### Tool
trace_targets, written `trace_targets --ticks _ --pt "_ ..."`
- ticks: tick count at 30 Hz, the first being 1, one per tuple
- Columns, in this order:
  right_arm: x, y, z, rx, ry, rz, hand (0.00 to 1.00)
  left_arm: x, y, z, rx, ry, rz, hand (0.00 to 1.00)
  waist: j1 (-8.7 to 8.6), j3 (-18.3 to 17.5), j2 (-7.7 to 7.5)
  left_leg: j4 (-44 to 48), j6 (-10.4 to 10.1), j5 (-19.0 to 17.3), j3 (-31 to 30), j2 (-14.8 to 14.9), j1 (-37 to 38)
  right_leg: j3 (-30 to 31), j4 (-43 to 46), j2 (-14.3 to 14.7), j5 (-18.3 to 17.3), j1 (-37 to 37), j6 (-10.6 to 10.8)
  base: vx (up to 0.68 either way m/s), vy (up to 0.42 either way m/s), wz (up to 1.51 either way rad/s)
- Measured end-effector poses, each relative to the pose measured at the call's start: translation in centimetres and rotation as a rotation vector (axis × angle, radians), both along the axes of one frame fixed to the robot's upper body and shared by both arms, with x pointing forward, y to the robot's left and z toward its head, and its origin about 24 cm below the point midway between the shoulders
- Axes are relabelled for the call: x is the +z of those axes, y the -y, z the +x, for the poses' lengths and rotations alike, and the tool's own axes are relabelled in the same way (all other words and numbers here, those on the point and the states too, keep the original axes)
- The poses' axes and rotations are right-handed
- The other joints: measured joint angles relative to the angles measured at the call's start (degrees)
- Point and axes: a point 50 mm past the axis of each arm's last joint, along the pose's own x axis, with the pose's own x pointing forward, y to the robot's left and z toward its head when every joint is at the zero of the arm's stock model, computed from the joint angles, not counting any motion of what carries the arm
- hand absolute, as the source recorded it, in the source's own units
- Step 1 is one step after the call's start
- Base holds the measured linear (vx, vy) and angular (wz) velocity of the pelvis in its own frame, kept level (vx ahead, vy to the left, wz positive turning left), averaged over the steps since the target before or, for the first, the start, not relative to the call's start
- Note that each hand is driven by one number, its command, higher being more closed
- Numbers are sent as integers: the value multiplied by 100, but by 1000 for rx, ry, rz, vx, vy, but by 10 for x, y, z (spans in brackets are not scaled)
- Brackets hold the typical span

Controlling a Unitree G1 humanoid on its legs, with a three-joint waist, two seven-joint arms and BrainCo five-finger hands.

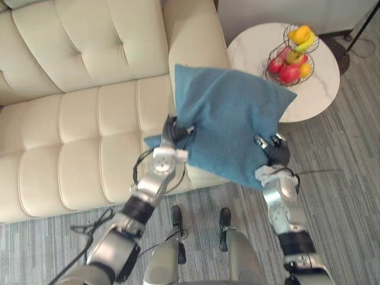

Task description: Pick up cushions and gather them together orderly.

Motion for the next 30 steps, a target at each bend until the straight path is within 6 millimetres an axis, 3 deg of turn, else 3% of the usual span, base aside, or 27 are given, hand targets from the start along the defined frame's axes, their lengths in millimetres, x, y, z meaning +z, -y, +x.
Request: trace_targets --ticks 5,13,18,22,24,25,27,28,29,30 --pt "-4 -5 -28 25 13 -37 100 -27 -8 -42 25 -96 -198 100 12 -157 63 -1 -32 -40 -123 -2 363 -139 -3 -22 -135 436 6 57 -19 15" --pt "-33 -20 -70 93 -102 -130 100 -58 -30 -99 54 -213 -284 100 131 -990 156 114 -59 -342 -237 -19 906 -269 77 -83 -436 1067 30 41 -16 8" --pt "-43 -20 -81 100 -156 -196 100 -70 -33 -113 48 -265 -283 100 155 -1084 145 675 -57 -614 -513 -16 894 -569 95 -146 -545 1525 19 11 -17 30" --pt "-49 -17 -86 91 -188 -206 100 -73 -32 -117 40 -280 -290 100 152 -1071 74 1608 -40 -979 -969 -56 260 -1280 293 -342 -741 1645 -17 -54 -8 85" --pt "-54 -13 -82 74 -207 -210 100 -74 -31 -117 35 -284 -289 100 158 -1049 5 1948 194 -1153 -436 238 -56 -1629 263 -505 -745 1672 -57 -71 64 82" --pt "-54 -13 -82 74 -207 -210 100 -74 -31 -117 35 -284 -289 100 158 -1049 5 1948 194 -1153 -436 238 -56 -1629 263 -505 -745 1672 -57 -31 142 71" --pt "-58 -11 -74 61 -226 -246 100 -82 -30 -118 40 -317 -291 100 157 -1053 -7 1883 265 -1067 -162 657 -143 -1795 238 -773 -749 1733 59 -1 183 56" --pt "-59 -11 -73 57 -233 -250 100 -84 -29 -118 41 -326 -291 100 154 -1074 -4 1776 252 -1040 -168 731 -141 -1799 213 -824 -735 1743 127 38 273 37" --pt "-63 -9 -70 47 -247 -251 100 -87 -27 -118 36 -339 -288 100 149 -1107 10 1572 93 -944 -185 831 -133 -1796 143 -903 -716 1746 323 65 312 27" --pt "-67 -7 -68 33 -266 -252 100 -89 -25 -116 26 -349 -284 100 144 -1139 47 1461 -273 -686 -136 913 -143 -1741 -11 -913 -690 1789 510 113 375 30"
